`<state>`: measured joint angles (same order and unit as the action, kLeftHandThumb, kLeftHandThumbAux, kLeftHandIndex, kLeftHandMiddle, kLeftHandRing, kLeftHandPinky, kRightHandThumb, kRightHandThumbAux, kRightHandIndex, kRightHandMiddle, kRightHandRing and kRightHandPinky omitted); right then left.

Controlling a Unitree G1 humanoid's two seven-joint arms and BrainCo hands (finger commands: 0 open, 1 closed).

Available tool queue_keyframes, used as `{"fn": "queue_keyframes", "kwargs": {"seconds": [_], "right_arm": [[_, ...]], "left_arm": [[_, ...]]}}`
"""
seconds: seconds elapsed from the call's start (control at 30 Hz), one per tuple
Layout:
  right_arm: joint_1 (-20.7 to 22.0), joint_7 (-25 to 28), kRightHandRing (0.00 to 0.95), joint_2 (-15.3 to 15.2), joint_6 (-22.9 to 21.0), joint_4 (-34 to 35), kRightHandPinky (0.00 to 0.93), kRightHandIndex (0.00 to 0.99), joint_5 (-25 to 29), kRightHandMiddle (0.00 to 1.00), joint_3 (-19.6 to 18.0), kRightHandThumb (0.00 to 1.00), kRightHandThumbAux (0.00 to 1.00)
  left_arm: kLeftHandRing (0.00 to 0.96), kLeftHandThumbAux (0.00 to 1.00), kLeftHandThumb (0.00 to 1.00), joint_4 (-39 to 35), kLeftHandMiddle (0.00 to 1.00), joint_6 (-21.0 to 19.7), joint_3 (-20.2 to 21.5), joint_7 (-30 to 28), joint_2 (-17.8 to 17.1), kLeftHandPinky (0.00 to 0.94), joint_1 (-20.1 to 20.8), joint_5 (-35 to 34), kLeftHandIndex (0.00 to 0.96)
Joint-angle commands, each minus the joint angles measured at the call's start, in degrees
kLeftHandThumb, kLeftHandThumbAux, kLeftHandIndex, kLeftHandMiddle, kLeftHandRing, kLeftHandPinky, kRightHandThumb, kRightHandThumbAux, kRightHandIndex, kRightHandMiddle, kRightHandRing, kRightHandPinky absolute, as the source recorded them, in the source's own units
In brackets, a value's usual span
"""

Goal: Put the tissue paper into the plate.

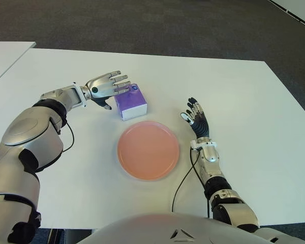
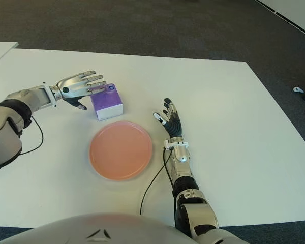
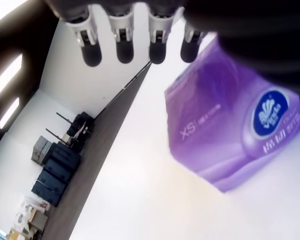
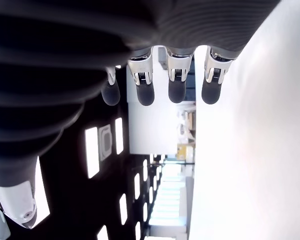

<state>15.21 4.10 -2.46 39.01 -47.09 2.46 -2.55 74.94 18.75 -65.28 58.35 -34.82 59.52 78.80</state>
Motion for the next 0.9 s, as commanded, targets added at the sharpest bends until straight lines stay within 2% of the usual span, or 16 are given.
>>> {"fn": "queue_keyframes", "kwargs": {"seconds": [0.03, 0.3, 0.73, 0.9], "right_arm": [[-9.40, 0.73, 0.000, 1.09, 0.97, -8.92, 0.000, 0.000, -0.67, 0.000, -0.14, 0.000, 0.585], [-9.20, 1.09, 0.000, 0.97, 0.86, -9.73, 0.000, 0.000, -1.01, 0.000, -0.28, 0.000, 0.584], [-9.89, 0.36, 0.000, 0.53, 1.66, -9.22, 0.000, 0.000, -2.27, 0.000, 0.36, 0.000, 0.604], [-10.40, 0.00, 0.000, 0.38, 2.32, -8.73, 0.000, 0.000, -2.85, 0.000, 0.87, 0.000, 0.607]], "left_arm": [[0.000, 0.354, 0.107, -0.46, 0.000, 2.90, 0.90, 1.99, 0.87, 0.000, 0.04, -1.36, 0.000], [0.000, 0.372, 0.102, -0.72, 0.000, 6.21, 1.81, 1.86, 1.42, 0.000, -0.98, -2.62, 0.000], [0.000, 0.390, 0.073, -1.48, 0.000, 6.46, 2.18, 3.78, 2.00, 0.000, -2.19, -3.28, 0.000], [0.000, 0.388, 0.059, -1.24, 0.000, 5.91, 1.98, 3.56, 3.20, 0.000, -3.90, -3.40, 0.000]]}}
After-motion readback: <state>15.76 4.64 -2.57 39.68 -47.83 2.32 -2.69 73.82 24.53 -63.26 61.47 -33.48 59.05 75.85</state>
